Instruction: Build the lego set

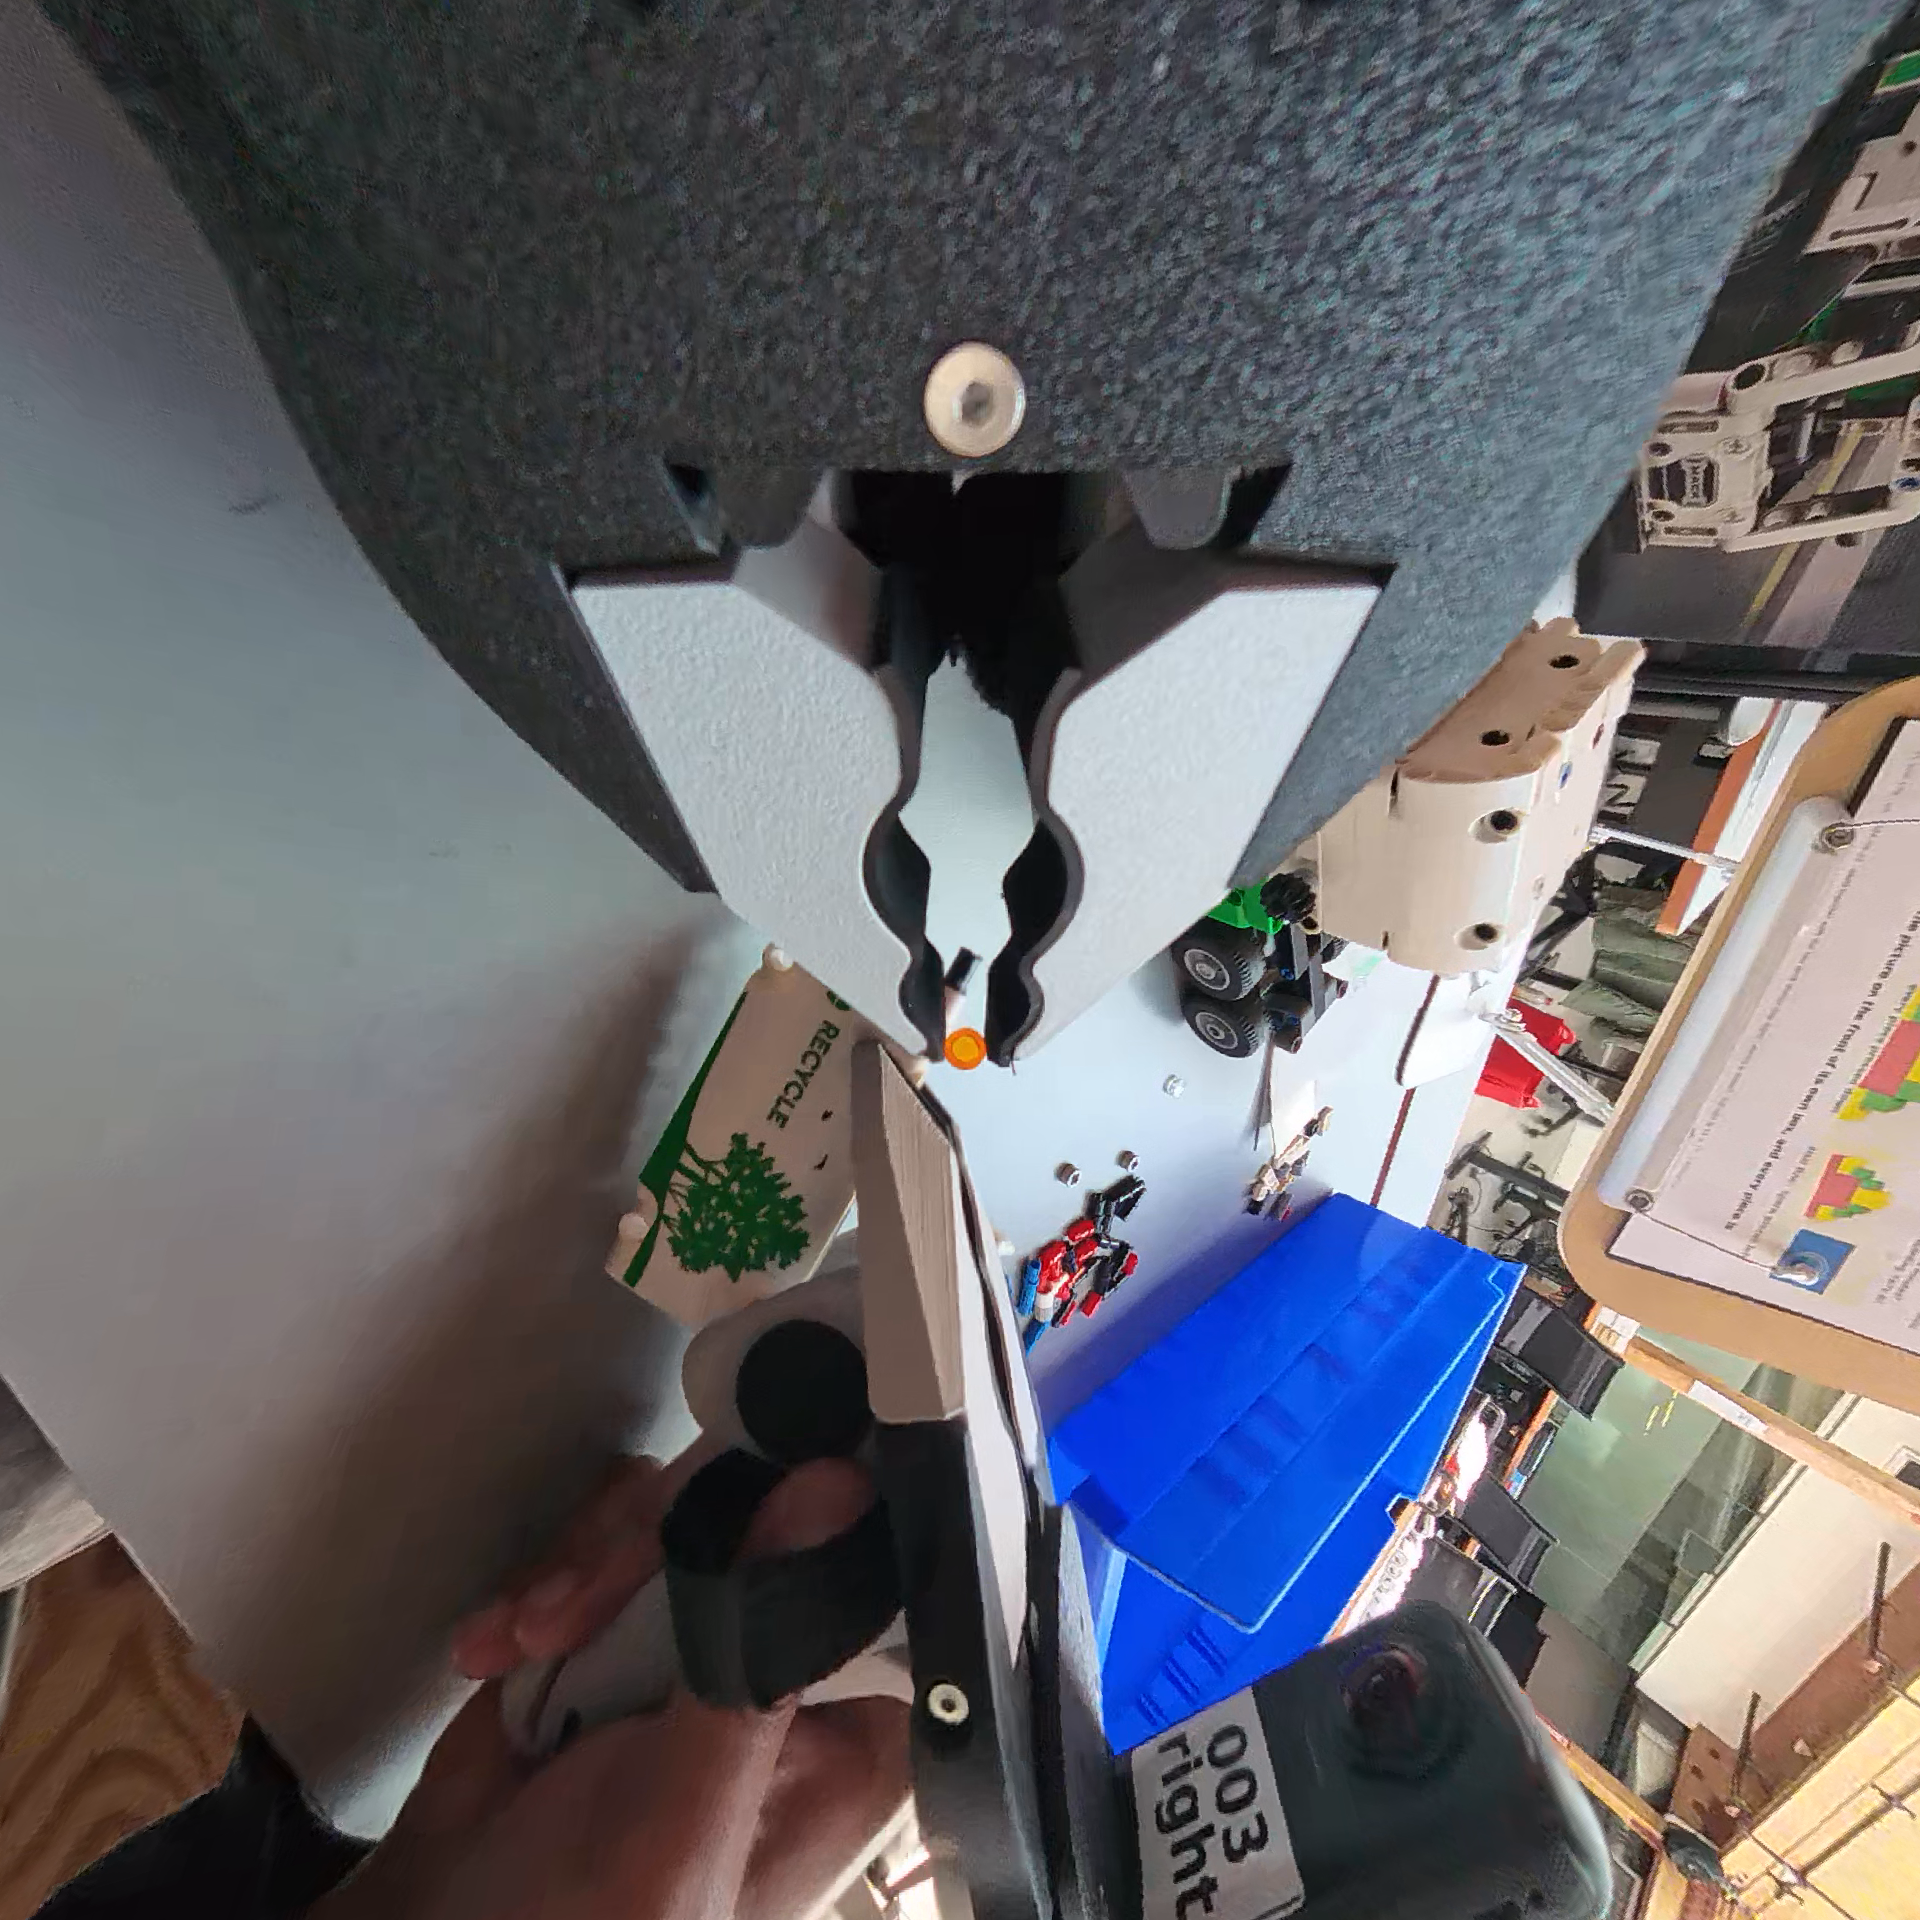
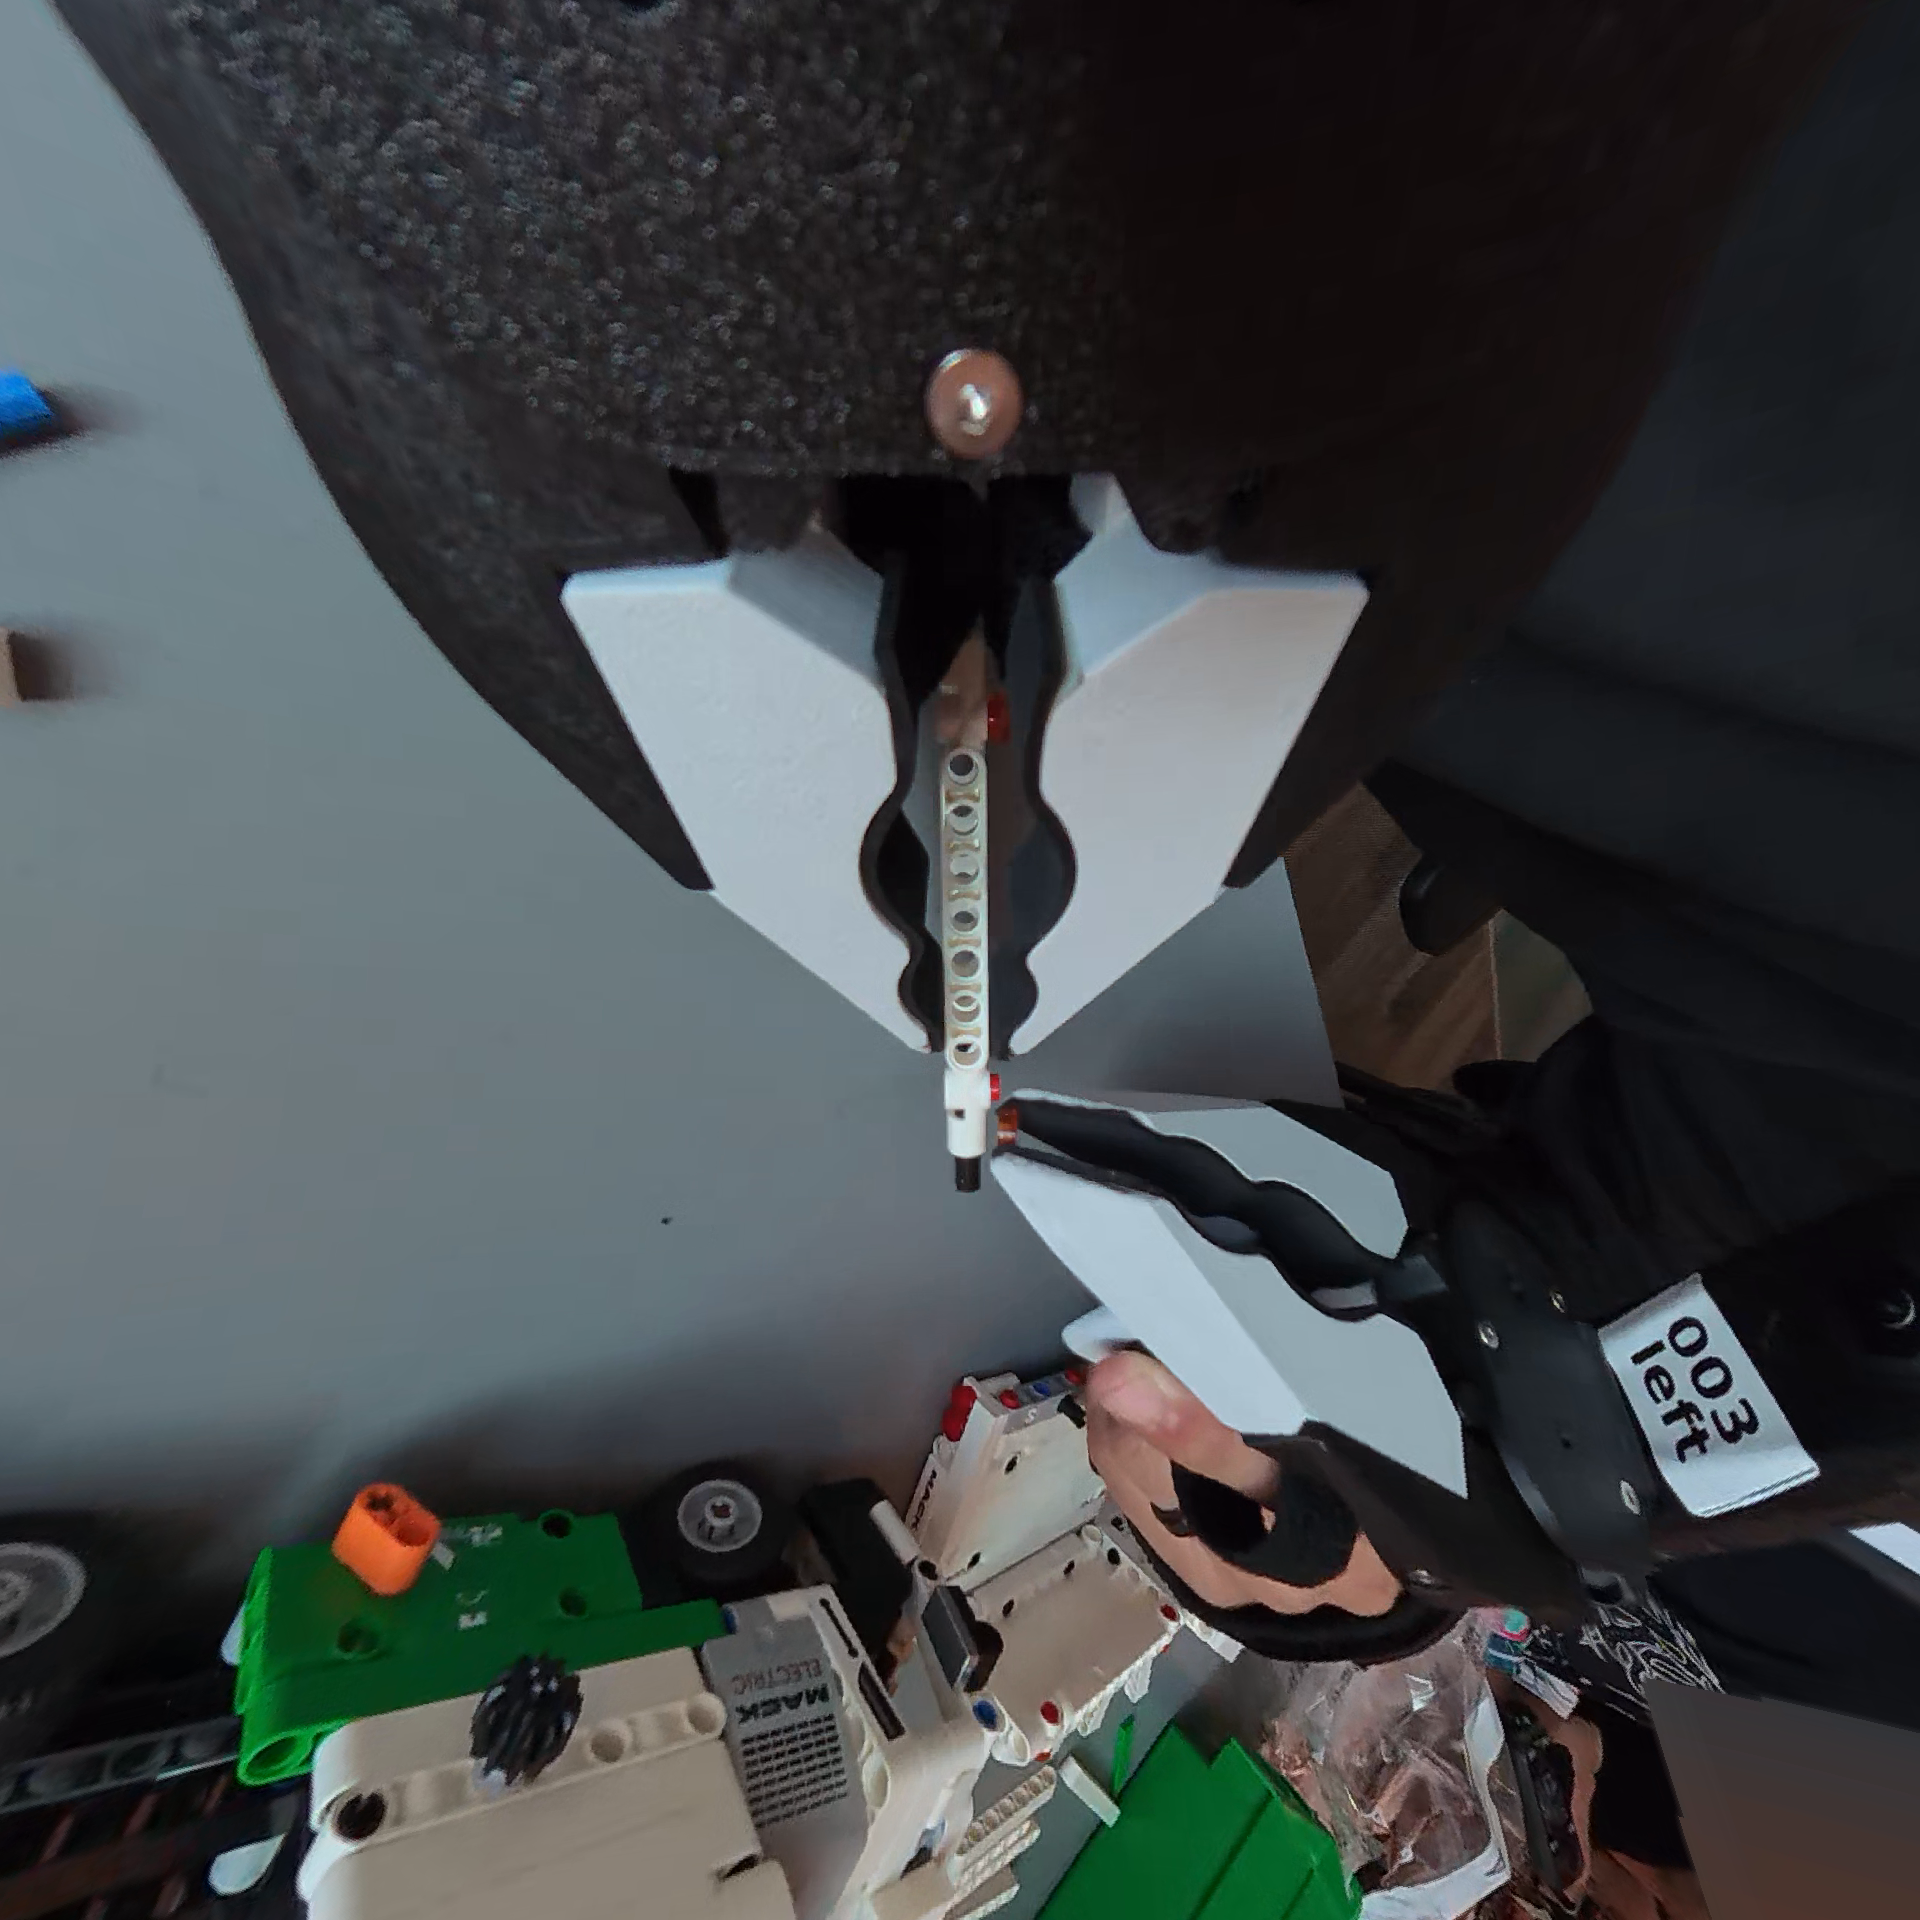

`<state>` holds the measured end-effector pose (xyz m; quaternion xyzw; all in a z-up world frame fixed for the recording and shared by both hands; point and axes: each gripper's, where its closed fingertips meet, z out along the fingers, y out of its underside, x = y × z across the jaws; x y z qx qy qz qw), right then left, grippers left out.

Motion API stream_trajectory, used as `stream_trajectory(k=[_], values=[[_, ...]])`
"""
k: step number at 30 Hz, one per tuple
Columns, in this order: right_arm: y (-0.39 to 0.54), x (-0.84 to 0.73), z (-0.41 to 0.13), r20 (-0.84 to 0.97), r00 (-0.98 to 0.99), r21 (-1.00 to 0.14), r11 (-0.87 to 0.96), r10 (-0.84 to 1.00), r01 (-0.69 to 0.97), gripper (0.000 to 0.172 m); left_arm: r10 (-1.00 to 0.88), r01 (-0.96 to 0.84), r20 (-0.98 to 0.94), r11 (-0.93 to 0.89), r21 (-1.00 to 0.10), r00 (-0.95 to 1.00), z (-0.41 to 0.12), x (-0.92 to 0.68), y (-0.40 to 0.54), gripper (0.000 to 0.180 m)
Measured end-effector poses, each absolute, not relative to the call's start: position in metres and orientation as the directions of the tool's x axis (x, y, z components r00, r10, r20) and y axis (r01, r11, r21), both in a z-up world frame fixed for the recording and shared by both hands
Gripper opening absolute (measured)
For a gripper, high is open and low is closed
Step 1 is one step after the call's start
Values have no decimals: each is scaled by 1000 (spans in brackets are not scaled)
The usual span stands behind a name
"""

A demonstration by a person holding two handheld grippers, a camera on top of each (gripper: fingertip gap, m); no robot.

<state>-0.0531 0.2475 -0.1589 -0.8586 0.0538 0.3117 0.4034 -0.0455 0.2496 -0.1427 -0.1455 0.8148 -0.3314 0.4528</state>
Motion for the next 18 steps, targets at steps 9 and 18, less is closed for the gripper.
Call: stream_trajectory(k=[9,18], values=[[247,-53,-159,-662,732,-614,-677,160,-407,6,-516,61,-632,745,-664,-578,-148,-49,245,6],[248,-53,-163,-654,741,-609,-687,152,-397,6,-528,27,-608,741,-671,-592,-153,-47,247,6]])
